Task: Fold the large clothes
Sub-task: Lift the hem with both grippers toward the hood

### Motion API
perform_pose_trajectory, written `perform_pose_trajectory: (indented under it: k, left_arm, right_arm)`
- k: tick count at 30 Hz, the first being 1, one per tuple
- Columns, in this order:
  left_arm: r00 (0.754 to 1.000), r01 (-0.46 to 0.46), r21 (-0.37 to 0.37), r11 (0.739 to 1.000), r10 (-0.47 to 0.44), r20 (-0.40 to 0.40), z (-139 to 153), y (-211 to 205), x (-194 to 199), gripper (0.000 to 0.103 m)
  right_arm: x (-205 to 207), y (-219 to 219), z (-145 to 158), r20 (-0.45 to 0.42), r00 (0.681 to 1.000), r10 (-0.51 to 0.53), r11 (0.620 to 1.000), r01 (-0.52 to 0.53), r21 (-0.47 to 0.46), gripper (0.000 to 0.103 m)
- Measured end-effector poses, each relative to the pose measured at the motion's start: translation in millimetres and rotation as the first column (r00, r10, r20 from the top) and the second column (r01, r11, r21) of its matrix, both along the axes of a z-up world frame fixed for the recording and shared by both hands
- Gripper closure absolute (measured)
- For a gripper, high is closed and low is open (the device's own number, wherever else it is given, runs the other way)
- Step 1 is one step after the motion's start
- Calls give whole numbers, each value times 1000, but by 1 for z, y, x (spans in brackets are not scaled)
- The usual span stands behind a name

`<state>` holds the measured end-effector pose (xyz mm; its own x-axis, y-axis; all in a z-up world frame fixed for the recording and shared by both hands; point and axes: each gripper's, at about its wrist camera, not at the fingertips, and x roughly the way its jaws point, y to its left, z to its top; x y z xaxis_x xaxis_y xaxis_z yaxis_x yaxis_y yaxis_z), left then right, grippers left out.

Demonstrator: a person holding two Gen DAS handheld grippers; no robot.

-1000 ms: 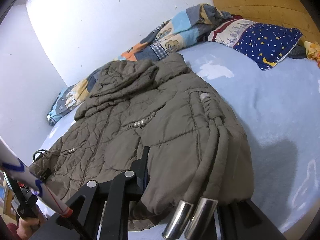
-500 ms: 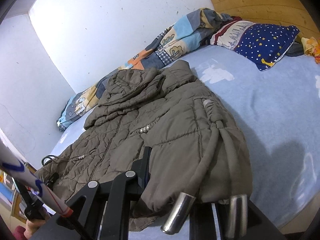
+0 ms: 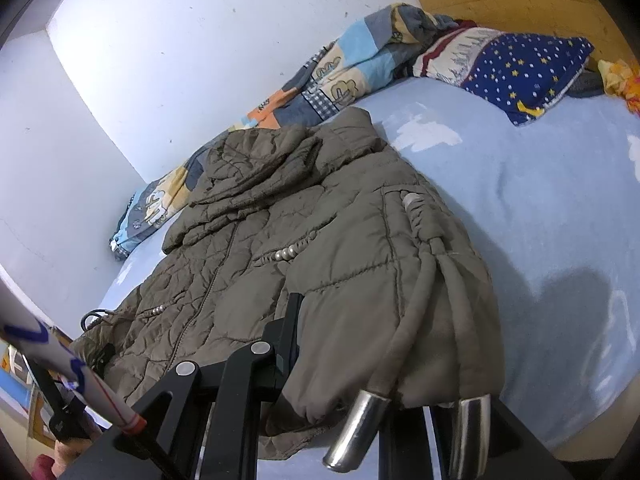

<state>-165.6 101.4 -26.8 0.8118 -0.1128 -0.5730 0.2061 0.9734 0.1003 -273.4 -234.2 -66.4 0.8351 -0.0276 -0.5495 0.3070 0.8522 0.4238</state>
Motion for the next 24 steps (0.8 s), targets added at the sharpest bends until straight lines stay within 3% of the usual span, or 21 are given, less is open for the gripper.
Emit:
perform_pose_trajectory:
  k: [11,24]
  left_arm:
    - [996,52,-26,998,-50,72,48,3,12,82]
    - [992,110,-78,991,-105,65,130,-15,86,79]
  right_arm:
    - [3,4,47,86,994,65,996,-60,-65,86]
    - [61,-18,136,166,978,130,989,-117,-85,86]
